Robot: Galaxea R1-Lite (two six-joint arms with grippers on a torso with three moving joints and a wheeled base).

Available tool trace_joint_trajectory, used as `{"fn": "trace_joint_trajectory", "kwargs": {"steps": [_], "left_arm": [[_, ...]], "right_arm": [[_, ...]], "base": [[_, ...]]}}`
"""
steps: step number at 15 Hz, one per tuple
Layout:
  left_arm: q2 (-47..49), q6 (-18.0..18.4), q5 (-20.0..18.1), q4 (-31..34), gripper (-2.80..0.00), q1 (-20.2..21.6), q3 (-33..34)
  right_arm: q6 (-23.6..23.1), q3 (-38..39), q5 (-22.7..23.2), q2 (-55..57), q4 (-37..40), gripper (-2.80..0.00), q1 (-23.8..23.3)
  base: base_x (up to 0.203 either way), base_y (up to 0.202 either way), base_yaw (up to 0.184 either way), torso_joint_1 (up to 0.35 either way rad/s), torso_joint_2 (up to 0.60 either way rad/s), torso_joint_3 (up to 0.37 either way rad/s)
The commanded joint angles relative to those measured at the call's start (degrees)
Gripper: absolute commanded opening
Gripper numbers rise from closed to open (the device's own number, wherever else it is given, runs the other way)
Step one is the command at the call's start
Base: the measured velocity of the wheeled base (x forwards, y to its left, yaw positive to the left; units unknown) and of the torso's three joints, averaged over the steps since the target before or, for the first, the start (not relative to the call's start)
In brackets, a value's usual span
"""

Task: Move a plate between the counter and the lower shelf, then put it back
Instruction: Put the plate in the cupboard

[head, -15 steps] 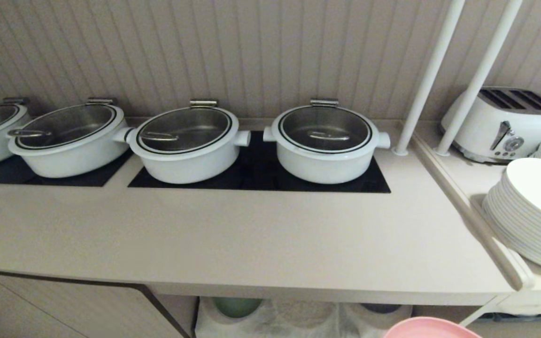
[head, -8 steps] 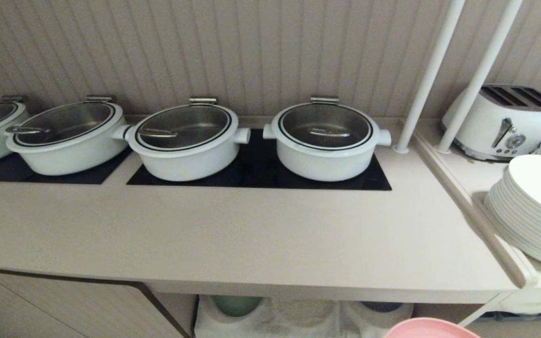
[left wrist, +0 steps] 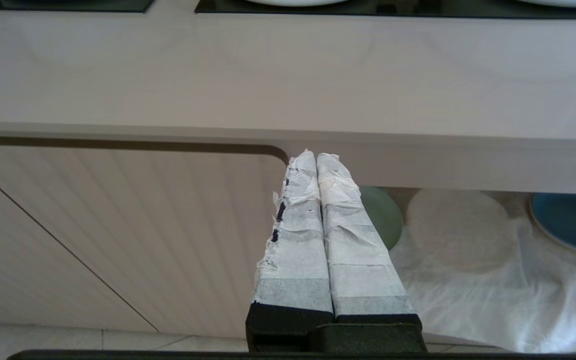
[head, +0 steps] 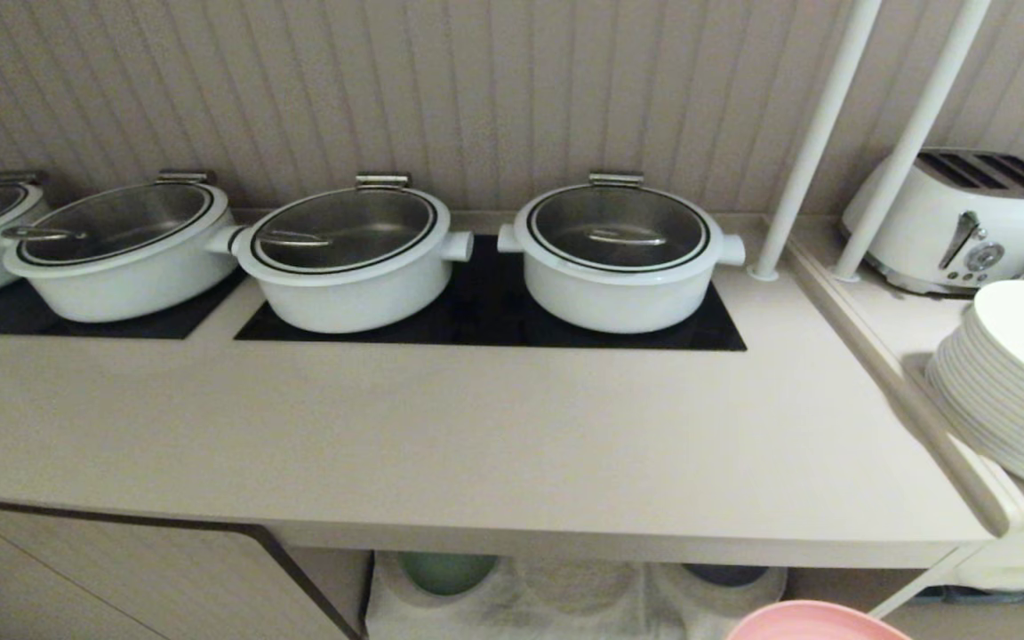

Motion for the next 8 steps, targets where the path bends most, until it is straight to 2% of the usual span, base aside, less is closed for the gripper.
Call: {"fn": "trace_joint_trajectory", "kwargs": {"steps": [1,8], "left_arm": [[0.0,0.0,0.0,0.0,-2.80,0.0,0.0],[0.0,0.0,0.0,0.0,-2.80,0.0,0.0]], "right_arm": [[0.1,0.0,0.1,-0.3,0.3,-2.80,0.0],[0.1,-0.1,0.1,-1.4,0.5,-2.80,0.0]], "base": [[0.000,0.000,0.000,-0.153,0.30,0.153],[0.000,0.000,0.000,-0.139,0.31,0.158]]}}
